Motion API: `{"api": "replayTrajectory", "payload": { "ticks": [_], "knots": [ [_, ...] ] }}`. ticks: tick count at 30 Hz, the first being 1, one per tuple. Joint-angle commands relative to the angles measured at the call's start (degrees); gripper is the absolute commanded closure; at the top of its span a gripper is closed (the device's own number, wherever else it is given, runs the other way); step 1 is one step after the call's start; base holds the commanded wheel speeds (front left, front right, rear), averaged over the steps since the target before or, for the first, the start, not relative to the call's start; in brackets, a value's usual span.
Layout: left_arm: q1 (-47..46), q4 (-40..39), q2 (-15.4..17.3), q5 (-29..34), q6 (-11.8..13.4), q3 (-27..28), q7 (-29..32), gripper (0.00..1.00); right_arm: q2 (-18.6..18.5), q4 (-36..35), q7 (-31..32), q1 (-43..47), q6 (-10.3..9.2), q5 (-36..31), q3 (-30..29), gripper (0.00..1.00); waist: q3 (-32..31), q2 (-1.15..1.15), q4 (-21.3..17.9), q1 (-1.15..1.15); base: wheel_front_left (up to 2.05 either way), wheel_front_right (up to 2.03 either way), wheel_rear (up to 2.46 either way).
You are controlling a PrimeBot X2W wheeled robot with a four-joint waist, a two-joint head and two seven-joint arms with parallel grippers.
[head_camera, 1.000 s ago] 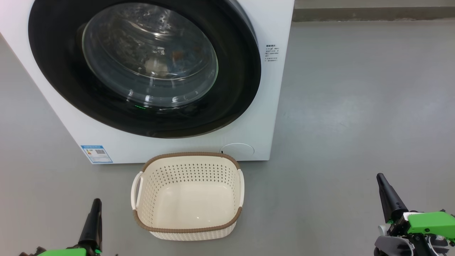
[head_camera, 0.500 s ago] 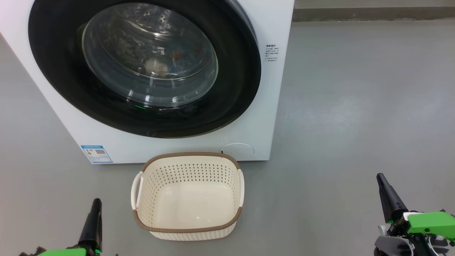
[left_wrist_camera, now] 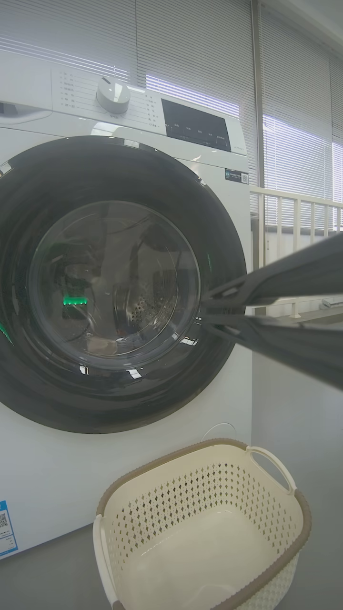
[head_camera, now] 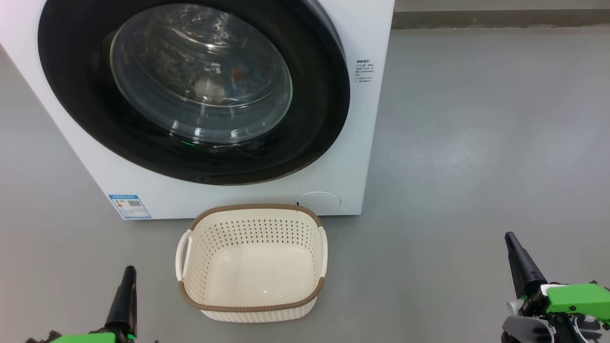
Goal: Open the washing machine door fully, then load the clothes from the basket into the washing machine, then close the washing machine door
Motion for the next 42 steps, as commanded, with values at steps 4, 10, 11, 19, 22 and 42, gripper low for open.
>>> {"api": "replayTrajectory", "payload": {
  "ticks": [4,10,11,19,22,42],
  "knots": [
    [-2.5,-1.8,0.5,-0.5,0.0,1.9,0.3,1.00,-0.6,-1.7,0.2,-3.0,0.11,0.1,1.0,1.00,0.0,0.00,0.0,0.00,0.00,0.00,0.00],
    [-2.5,-1.8,0.5,-0.5,0.0,1.9,0.3,1.00,-0.6,-1.7,0.2,-3.0,0.11,0.1,1.0,1.00,0.0,0.00,0.0,0.00,0.00,0.00,0.00],
    [-2.5,-1.8,0.5,-0.5,0.0,1.9,0.3,1.00,-0.6,-1.7,0.2,-3.0,0.11,0.1,1.0,1.00,0.0,0.00,0.0,0.00,0.00,0.00,0.00],
    [-2.5,-1.8,0.5,-0.5,0.0,1.9,0.3,1.00,-0.6,-1.7,0.2,-3.0,0.11,0.1,1.0,1.00,0.0,0.00,0.0,0.00,0.00,0.00,0.00],
    [-2.5,-1.8,0.5,-0.5,0.0,1.9,0.3,1.00,-0.6,-1.7,0.2,-3.0,0.11,0.1,1.0,1.00,0.0,0.00,0.0,0.00,0.00,0.00,0.00],
    [-2.5,-1.8,0.5,-0.5,0.0,1.9,0.3,1.00,-0.6,-1.7,0.2,-3.0,0.11,0.1,1.1,1.00,0.0,0.00,0.0,0.00,0.00,0.00,0.00]
  ]
}}
